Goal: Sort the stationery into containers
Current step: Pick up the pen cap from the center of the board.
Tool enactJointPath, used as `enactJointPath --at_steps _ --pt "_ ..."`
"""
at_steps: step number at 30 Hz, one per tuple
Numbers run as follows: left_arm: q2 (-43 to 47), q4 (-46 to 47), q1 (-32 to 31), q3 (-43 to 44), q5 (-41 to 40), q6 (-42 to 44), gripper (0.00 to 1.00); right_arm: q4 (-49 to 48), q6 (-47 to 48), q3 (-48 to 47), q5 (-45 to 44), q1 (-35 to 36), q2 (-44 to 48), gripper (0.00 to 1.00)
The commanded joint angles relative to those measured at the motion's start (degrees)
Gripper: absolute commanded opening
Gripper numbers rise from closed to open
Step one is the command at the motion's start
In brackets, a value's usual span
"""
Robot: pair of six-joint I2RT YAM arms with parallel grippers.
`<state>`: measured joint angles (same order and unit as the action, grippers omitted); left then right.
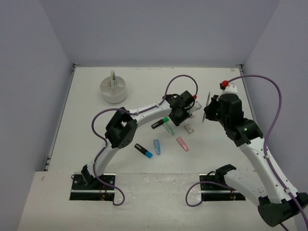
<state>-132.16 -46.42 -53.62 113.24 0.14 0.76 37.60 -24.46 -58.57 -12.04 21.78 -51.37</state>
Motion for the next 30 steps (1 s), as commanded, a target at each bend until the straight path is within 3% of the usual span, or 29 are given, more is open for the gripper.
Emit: enactJointPath --at_steps 1,21,24,30 --pt "-0.7 -0.6 0.8 3.1 5.1 2.2 0.29 -2.2 0.8 -0.3 1.3 -0.2 -0.1 0.00" --pt "-6.6 0.5 1.0 4.5 6.3 0.7 0.30 -2.4 1.8 -0.5 3.7 -0.2 -0.9 0.00" --pt "-7.2 -0.2 1.0 5.0 6.1 0.4 0.24 -2.4 1.8 -0.5 3.9 -0.2 -0.8 0.00" --pt "-6.6 -1.2 1.5 4.9 4.8 -1.3 0.05 -2.5 1.9 -0.3 3.9 -0.2 -0.6 0.00"
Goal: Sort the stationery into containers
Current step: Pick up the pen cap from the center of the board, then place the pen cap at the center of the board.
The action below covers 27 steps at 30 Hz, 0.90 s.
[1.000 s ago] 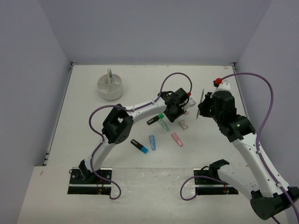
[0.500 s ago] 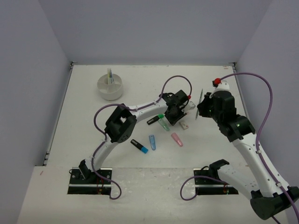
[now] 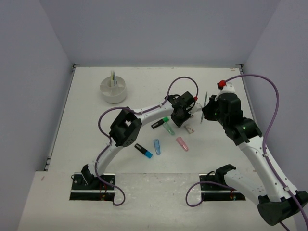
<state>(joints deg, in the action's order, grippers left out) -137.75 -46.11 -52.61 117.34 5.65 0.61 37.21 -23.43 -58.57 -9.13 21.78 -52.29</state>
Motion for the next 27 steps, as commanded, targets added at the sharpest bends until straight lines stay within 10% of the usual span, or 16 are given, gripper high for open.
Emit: enactJointPath --at_steps 1,14,27 --pt "-0.3 -1.4 0.8 0.5 -0.8 -2.1 0.01 -2.2 0.8 -0.3 0.9 -0.2 0.3 0.00" --pt "30.7 18.1 14.7 -27.9 -9.3 -29.4 0.00 -3.0 0.8 0.2 1.4 -0.2 0.6 0.00" --pt "56.5 23.8 18.0 -70.2 -25.2 -86.2 0.00 -6.4 -0.1 1.8 8.9 -0.1 -0.8 0.00"
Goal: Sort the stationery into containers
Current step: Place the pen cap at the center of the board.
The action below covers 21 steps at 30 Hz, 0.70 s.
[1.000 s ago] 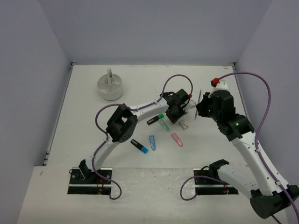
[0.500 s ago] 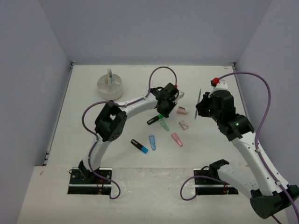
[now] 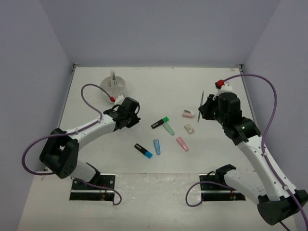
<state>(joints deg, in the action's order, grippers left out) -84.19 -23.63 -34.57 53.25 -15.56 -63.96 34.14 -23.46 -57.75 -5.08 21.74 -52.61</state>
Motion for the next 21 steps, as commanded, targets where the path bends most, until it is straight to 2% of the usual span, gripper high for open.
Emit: enactJointPath --at_steps 1,3,5,8,10,13,17,21 --pt "3.7 1.5 -0.1 -7.2 -3.5 -23.4 0.00 -4.1 0.2 1.5 6.0 0.0 -0.6 0.00" --pt "6.0 2.4 0.0 -9.0 -2.4 -27.0 0.00 -5.6 0.4 2.8 15.0 0.5 -1.9 0.00" --pt "7.9 5.2 -0.1 -10.0 -1.5 -27.5 0.00 -8.4 -0.2 4.9 18.0 2.3 -3.4 0.00" --pt "9.2 7.8 -0.1 -7.4 -0.7 -21.8 0.00 -11.1 -1.1 7.1 17.9 4.8 -4.5 0.00" --pt "8.2 2.5 -0.1 -4.1 -3.6 -21.2 0.00 -11.2 -1.1 6.8 17.4 6.2 -6.3 0.00" --pt "7.9 -5.1 -0.1 -3.1 -5.7 -24.4 0.00 -11.9 -1.4 6.4 16.2 8.8 -8.0 0.00" --pt "9.7 -0.7 -0.2 -10.2 -3.6 -31.5 0.00 -13.2 -2.5 5.7 16.1 10.9 -11.4 0.00" --pt "5.7 -2.7 -0.2 -9.6 -5.0 -33.2 0.05 -13.3 -2.5 5.7 15.3 11.6 -12.0 0.00"
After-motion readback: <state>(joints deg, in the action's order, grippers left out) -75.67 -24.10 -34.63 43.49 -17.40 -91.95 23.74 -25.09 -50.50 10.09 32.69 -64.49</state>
